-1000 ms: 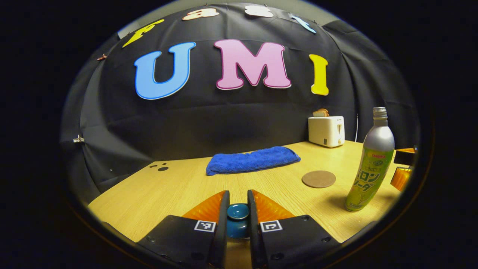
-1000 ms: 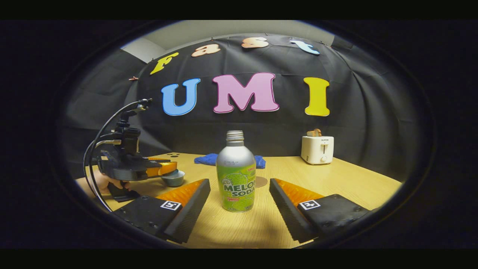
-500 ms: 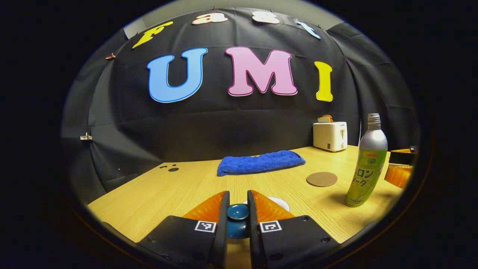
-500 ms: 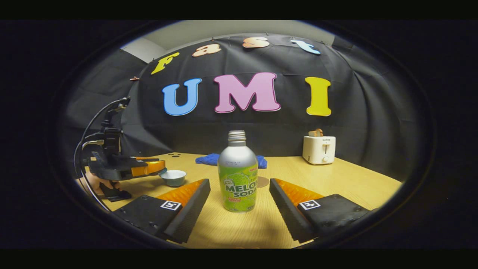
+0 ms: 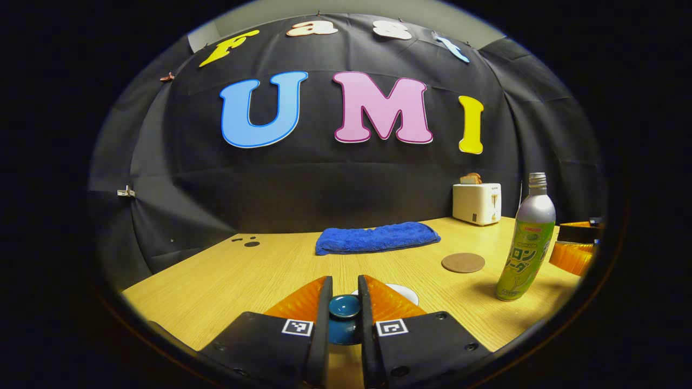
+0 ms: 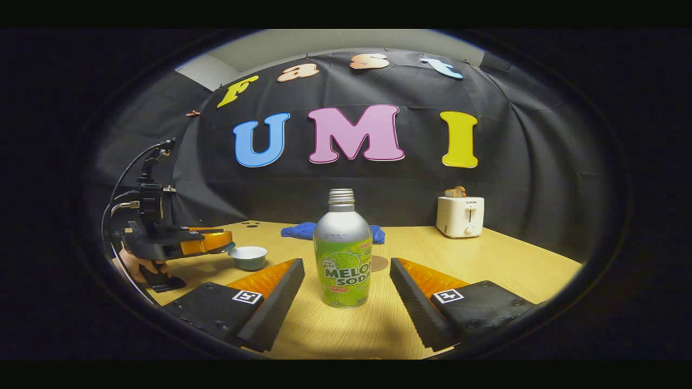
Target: Open the teacup lid with one hand, grasp the water bottle and pour water into the teacup with the other hand; after pouring, place the water bottle on the coaster and then close the teacup lid.
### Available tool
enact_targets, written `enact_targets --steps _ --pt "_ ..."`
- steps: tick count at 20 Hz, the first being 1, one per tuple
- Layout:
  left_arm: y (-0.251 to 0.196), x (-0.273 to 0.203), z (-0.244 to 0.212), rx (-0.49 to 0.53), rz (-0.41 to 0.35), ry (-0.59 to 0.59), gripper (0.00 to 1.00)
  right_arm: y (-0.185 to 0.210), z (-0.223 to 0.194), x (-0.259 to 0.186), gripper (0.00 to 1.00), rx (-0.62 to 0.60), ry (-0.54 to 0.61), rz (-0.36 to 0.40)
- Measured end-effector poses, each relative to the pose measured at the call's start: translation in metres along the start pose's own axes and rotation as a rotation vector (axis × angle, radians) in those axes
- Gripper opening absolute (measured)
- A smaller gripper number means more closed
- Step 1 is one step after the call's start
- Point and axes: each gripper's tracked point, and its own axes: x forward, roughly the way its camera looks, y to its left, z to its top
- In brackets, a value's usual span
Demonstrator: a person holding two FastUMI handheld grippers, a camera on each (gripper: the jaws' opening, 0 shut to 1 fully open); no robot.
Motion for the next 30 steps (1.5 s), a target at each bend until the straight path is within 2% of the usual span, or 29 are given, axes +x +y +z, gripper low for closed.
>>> enact_targets --steps 7,10,13,16,23,30 --pt "0.0 -0.019 0.001 -0.035 0.045 -0.014 0.28 0.002 0.001 0.001 0.99 0.0 0.0 0.021" --pt "0.021 -0.03 0.0 -0.004 0.081 -0.019 0.28 0.004 0.001 0.005 0.99 0.0 -0.002 0.039" --pt "0.037 -0.033 -0.004 -0.053 0.094 -0.008 0.28 0.01 0.002 0.014 0.99 -0.001 0.0 0.044" --pt "0.05 -0.036 -0.003 -0.029 0.111 -0.02 0.28 0.017 0.0 0.018 0.99 -0.001 0.003 0.052" --pt "0.05 -0.037 0.0 -0.035 0.078 -0.051 0.28 0.009 0.0 0.039 0.99 -0.002 0.0 0.002" --pt "0.047 -0.037 0.0 -0.034 0.055 -0.057 0.28 0.014 0.0 0.064 1.0 -0.035 0.003 0.001"
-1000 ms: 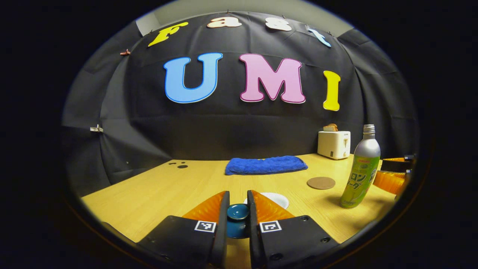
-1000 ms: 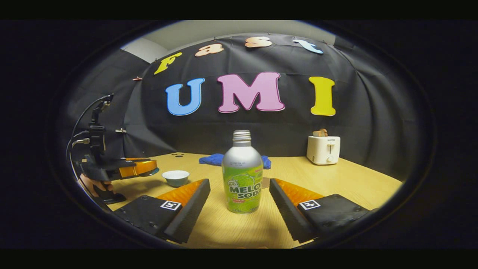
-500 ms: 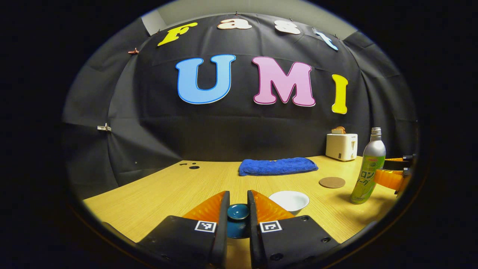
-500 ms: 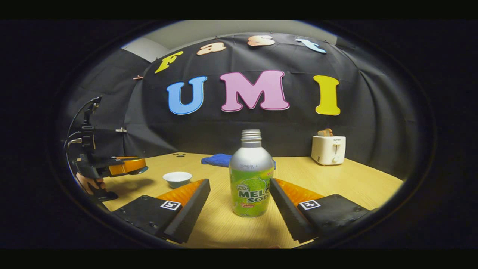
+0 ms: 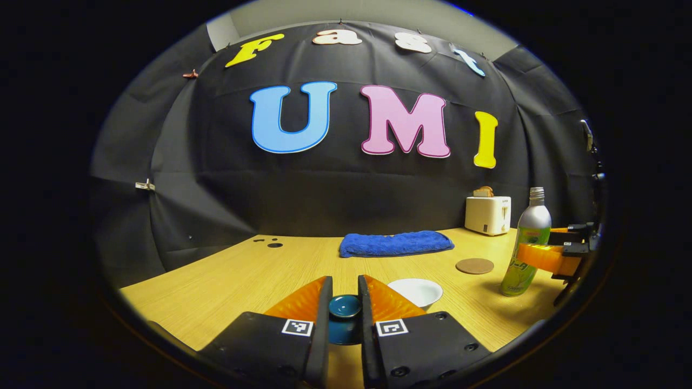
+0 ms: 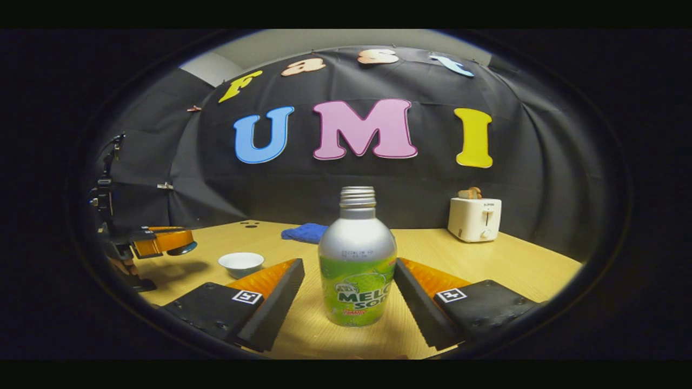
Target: Open the teacup lid with one hand, grasp the water bottle and pour water into the teacup with the other hand; after pouring, place the water bottle on the coaster and then close the teacup lid.
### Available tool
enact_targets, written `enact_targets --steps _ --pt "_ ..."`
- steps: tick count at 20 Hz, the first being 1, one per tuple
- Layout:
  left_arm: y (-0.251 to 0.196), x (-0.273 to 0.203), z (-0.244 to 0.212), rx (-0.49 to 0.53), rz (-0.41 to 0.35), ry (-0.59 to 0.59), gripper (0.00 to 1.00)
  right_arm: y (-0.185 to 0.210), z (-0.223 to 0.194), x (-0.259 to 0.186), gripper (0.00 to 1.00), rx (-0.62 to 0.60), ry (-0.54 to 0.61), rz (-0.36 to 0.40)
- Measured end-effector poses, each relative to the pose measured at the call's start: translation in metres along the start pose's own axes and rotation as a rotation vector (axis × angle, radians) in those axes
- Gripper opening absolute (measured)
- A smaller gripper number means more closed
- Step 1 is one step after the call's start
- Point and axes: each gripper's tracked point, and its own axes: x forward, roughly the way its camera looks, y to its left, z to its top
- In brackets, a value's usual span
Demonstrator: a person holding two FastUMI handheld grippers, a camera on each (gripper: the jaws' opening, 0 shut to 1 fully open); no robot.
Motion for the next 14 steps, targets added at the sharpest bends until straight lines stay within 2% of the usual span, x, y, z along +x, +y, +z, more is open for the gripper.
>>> enact_targets --steps 7,14 --pt "-0.001 0.003 0.001 0.0 -0.006 0.0 0.28 0.008 0.0 0.02 1.0 -0.071 -0.001 -0.003" --pt "-0.005 0.005 0.0 0.001 -0.032 -0.001 0.28 0.009 -0.001 0.033 0.98 -0.064 0.004 -0.021"
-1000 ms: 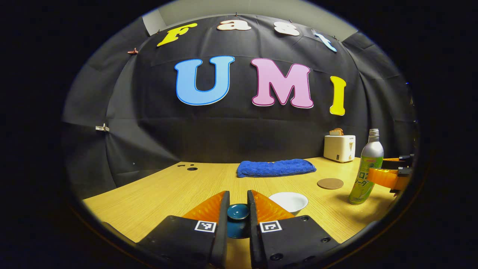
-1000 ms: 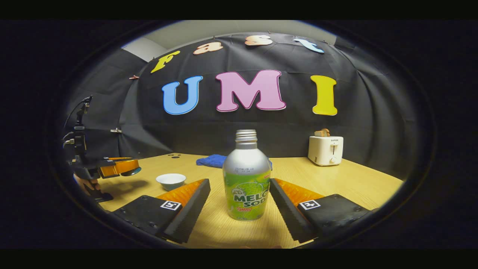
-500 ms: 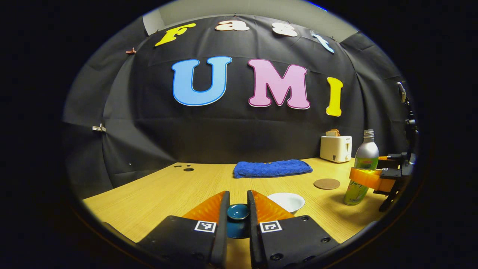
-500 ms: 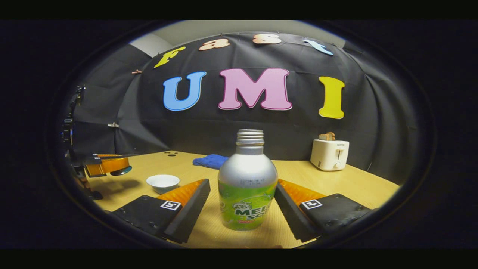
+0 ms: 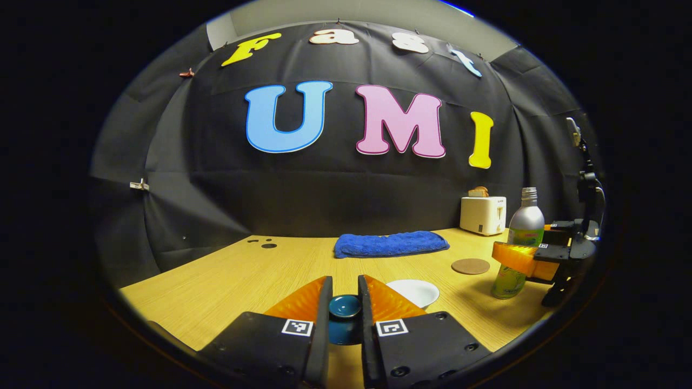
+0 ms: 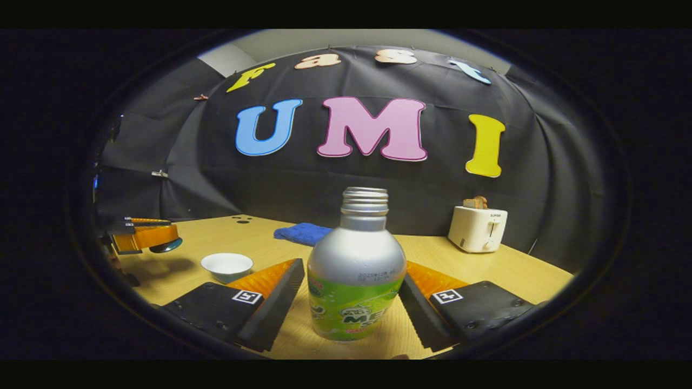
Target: Open the teacup lid with one hand, grasp the water bottle and pour water into the teacup with the other hand; after pouring, place the water bottle on the coaster and then close the teacup lid.
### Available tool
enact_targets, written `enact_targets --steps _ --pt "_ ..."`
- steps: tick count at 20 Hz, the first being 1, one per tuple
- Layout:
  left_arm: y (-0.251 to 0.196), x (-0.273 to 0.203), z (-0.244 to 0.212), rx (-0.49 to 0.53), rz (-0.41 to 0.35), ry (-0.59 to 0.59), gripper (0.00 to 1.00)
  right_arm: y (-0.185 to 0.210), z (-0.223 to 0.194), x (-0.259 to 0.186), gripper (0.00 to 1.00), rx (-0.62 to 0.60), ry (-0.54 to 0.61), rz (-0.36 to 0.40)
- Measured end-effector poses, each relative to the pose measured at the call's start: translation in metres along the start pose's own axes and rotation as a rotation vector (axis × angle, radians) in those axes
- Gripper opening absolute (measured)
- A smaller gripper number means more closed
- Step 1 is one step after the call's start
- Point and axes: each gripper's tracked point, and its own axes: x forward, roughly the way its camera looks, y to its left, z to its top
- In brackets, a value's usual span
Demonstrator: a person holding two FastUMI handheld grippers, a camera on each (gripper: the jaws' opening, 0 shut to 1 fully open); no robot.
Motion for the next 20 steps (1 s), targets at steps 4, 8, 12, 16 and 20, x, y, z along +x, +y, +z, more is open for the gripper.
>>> enact_targets --steps 4,8,12,16,20 --pt "-0.002 0.0 0.0 0.0 -0.015 -0.001 0.28 -0.004 -0.001 0.005 0.98 -0.007 0.009 -0.014" --pt "-0.003 0.0 0.0 0.0 -0.024 -0.001 0.28 0.001 0.0 0.004 0.84 -0.012 0.019 0.009" --pt "0.003 0.0 0.0 0.0 0.001 0.001 0.31 0.007 0.013 0.004 0.78 -0.137 0.019 0.04" --pt "0.025 -0.002 -0.001 0.0 0.044 0.003 0.31 0.004 0.045 0.011 0.78 -0.338 -0.046 0.038" --pt "0.065 -0.006 -0.002 0.0 0.104 0.004 0.28 0.021 0.06 0.028 0.78 -0.599 -0.101 0.079"
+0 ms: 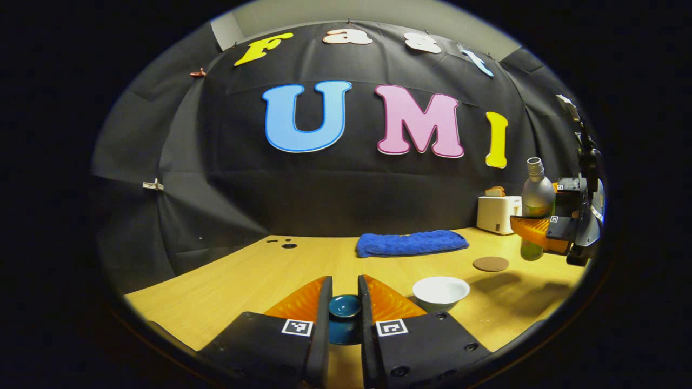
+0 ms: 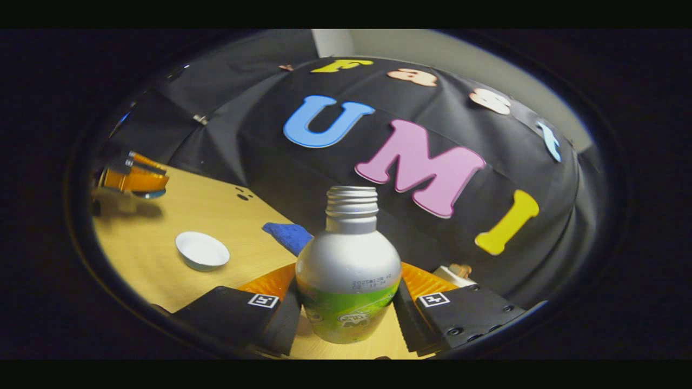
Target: Open the teacup lid with one hand, grasp the water bottle and pour water into the teacup with the other hand; after pouring, place the water bottle on the coaster and then close the teacup lid.
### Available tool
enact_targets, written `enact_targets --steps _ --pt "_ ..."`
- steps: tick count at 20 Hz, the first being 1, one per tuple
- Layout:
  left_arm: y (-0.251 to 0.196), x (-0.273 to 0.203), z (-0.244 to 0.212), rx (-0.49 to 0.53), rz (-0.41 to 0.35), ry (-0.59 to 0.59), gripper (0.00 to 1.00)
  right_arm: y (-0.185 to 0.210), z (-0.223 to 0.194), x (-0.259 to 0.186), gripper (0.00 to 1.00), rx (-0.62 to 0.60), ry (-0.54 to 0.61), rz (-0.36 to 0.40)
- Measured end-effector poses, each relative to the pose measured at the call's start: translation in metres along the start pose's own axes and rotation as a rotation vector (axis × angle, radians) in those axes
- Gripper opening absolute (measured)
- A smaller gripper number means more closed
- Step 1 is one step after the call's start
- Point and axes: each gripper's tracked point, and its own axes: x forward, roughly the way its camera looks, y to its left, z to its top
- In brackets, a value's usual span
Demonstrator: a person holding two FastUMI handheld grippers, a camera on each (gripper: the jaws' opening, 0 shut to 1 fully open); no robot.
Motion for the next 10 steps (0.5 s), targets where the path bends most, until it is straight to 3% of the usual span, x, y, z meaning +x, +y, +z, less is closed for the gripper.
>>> enact_targets --steps 4,10 --pt "0.039 0.001 -0.002 0.0 0.06 0.002 0.28 0.018 0.012 0.021 0.78 -0.307 -0.043 0.035" --pt "0.091 0.002 -0.003 0.0 0.131 0.005 0.28 0.052 0.019 0.05 0.78 -0.553 -0.093 0.085"
